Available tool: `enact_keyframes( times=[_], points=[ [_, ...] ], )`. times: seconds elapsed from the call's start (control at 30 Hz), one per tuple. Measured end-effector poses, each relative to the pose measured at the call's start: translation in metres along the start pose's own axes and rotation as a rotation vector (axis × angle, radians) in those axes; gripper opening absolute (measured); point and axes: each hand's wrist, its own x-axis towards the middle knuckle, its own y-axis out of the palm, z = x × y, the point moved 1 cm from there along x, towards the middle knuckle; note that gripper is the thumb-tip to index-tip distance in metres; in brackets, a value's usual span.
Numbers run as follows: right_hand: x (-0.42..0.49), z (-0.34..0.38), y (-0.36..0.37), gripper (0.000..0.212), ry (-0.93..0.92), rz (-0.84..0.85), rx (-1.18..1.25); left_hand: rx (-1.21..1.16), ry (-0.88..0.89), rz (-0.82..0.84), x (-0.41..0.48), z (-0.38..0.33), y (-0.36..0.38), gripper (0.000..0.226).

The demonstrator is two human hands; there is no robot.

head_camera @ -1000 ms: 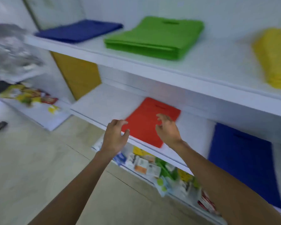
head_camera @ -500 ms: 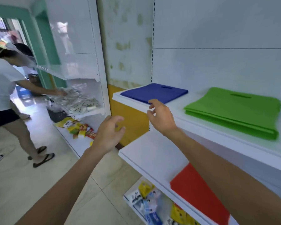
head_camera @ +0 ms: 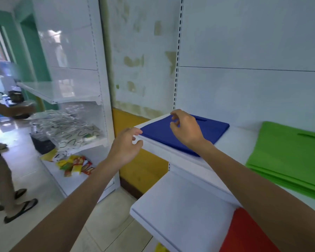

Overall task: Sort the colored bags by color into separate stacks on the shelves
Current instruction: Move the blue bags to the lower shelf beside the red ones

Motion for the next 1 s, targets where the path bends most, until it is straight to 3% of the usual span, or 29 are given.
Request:
enact_keyframes(
  times=[0.3,0.5,0.57,0.73,1.0],
  points=[
    [0.026,-0.056,-0.019,0.032,0.302,-0.179,-0.181,-0.029,0.119,0.206,0.112,0.041,0.045,0.029],
    [0.016,-0.088,-0.007,0.033,0.832,-0.218,-0.378,-0.043,0.092,0.435,0.162,0.067,0.068,0.036],
    [0.011,-0.091,0.002,0.039,0.927,-0.212,-0.406,-0.038,0.108,0.467,0.172,0.066,0.072,0.031],
    [0.008,-0.096,0.004,0.038,1.028,-0.284,-0.448,-0.011,0.139,0.464,0.188,0.061,0.081,0.026],
    [0.009,-0.1,0.004,0.029,0.955,-0.431,-0.382,-0.061,0.222,0.269,0.19,0.063,0.087,0.018]
  ],
)
